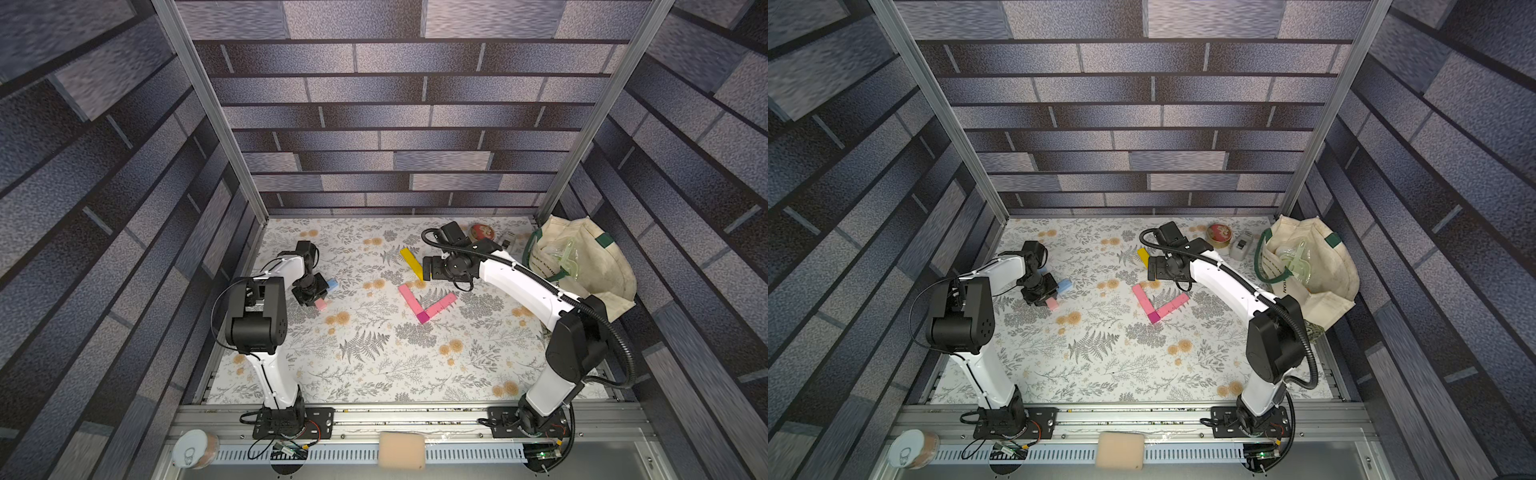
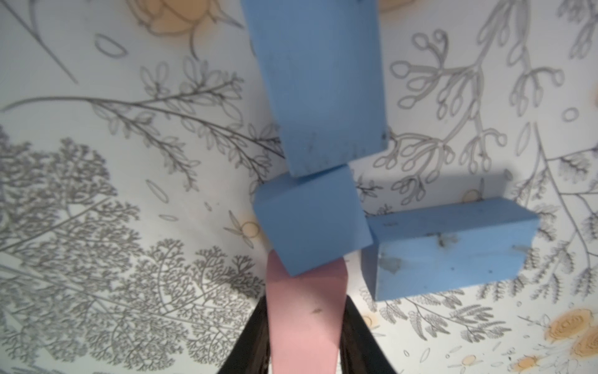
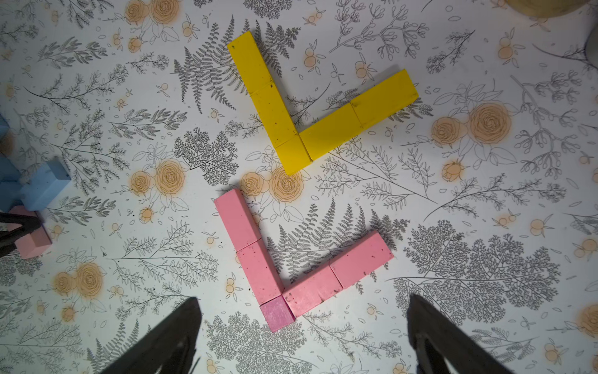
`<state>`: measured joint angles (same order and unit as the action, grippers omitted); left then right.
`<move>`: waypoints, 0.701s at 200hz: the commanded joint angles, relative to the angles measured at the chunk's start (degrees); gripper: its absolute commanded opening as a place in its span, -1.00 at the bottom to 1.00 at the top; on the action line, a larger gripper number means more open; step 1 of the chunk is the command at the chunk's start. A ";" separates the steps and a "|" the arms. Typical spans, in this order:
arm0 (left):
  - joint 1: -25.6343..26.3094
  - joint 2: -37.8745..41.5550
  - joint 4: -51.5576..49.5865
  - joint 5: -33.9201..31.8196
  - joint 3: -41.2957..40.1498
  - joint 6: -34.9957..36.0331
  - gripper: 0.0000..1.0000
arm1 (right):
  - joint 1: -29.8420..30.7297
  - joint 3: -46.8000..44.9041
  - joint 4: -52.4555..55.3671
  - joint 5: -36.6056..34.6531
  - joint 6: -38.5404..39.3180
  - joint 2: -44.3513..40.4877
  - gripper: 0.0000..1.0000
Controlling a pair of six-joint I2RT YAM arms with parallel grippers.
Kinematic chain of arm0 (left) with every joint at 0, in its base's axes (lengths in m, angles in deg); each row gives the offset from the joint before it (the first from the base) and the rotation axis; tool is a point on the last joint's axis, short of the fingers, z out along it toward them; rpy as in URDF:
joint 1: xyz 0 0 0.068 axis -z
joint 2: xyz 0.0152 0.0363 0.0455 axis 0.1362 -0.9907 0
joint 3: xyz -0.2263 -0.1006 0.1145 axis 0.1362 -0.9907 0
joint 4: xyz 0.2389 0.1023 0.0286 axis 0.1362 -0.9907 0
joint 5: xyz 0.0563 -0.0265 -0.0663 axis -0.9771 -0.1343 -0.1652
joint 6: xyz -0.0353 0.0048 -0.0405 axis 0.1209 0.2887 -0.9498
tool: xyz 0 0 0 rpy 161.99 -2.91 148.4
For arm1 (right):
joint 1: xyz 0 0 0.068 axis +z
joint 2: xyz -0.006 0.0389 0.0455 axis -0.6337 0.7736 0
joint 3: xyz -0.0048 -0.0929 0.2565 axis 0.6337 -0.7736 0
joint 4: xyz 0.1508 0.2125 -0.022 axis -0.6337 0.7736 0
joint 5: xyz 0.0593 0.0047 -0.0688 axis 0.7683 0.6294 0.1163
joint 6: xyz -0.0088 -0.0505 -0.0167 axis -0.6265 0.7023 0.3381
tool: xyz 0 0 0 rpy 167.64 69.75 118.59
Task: Assemble the letter v with building blocks
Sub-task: Move the building block to the center of the board.
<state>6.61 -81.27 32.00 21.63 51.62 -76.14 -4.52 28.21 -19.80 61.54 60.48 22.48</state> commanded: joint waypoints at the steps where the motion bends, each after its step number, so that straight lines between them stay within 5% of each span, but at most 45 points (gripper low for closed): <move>1: 1.24 0.46 -0.13 -0.28 -1.61 1.52 -0.30 | 1.46 2.79 0.59 -0.96 0.36 1.95 0.99; 43: 4.09 -1.24 -1.14 -2.29 -1.35 2.34 -0.20 | 2.00 6.08 2.33 -2.70 0.83 4.22 0.99; 71: 4.33 0.10 -3.48 -3.36 -0.79 2.33 0.38 | 1.99 6.83 3.22 -3.81 1.72 4.16 0.99; 108: 5.38 4.17 -10.85 -8.07 7.52 6.30 0.70 | 2.02 8.09 4.26 -4.54 2.62 4.41 0.99; 140: 5.94 -0.87 -13.70 -7.27 18.45 13.17 0.67 | 1.92 8.76 4.59 -5.19 3.02 4.75 0.99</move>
<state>11.75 -80.73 23.30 15.73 61.36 -69.49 -2.70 35.16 -17.55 57.89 62.57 26.35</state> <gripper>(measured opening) 0.858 0.996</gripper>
